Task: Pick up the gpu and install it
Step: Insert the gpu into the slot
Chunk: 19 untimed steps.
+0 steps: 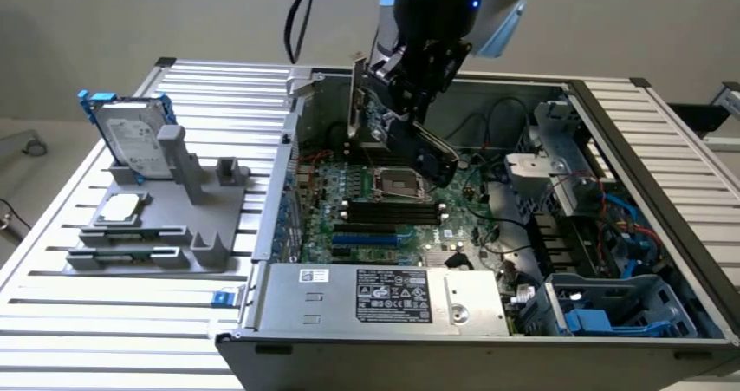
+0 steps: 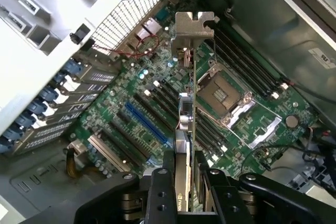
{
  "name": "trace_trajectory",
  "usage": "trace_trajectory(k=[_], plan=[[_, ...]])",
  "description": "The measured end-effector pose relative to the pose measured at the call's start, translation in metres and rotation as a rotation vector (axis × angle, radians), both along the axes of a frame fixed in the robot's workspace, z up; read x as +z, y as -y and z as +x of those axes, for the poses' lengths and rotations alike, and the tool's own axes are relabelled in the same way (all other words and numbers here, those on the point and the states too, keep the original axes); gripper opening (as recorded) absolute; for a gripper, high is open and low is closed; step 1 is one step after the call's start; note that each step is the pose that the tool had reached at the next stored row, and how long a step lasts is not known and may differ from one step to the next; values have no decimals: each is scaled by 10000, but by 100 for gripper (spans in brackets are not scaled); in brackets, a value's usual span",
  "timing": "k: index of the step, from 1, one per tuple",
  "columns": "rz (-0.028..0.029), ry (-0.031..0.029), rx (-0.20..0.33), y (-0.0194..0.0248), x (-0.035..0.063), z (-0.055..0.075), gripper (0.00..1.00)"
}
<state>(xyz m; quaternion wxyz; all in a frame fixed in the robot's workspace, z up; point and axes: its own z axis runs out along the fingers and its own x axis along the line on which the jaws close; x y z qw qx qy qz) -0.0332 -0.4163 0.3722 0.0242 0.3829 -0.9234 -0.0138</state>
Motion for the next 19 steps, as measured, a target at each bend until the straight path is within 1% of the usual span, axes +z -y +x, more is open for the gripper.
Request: trace_trajectory(k=[19], plan=[[226,11,3455,0,-195,0,26]])
